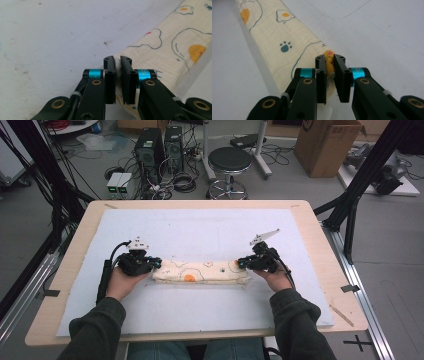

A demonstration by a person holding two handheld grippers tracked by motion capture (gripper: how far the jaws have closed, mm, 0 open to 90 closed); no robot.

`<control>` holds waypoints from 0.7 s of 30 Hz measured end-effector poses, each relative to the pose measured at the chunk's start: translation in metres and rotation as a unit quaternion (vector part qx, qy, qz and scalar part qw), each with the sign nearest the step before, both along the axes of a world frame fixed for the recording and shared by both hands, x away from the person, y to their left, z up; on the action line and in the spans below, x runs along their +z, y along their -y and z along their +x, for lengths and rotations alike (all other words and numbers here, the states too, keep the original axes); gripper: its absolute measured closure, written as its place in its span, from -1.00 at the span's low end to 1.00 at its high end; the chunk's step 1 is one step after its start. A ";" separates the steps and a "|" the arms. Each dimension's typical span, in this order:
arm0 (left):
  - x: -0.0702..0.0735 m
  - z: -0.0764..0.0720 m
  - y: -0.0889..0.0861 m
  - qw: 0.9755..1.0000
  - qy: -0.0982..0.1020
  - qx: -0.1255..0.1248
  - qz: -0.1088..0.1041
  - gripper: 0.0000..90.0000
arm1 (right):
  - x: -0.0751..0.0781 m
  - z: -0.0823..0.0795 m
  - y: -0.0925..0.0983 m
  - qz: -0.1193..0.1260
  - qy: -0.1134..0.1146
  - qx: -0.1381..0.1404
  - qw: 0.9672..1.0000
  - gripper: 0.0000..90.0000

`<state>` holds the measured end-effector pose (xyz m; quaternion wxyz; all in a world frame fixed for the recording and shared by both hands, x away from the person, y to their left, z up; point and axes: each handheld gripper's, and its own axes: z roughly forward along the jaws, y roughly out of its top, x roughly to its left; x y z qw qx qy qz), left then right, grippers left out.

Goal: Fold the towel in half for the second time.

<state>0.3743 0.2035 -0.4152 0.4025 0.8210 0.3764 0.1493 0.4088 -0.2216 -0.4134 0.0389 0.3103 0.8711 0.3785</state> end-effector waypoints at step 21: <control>-0.016 0.034 0.005 0.999 -0.001 0.045 -0.012 0.73 | -0.019 0.042 -0.001 0.007 0.011 -0.064 0.998 0.72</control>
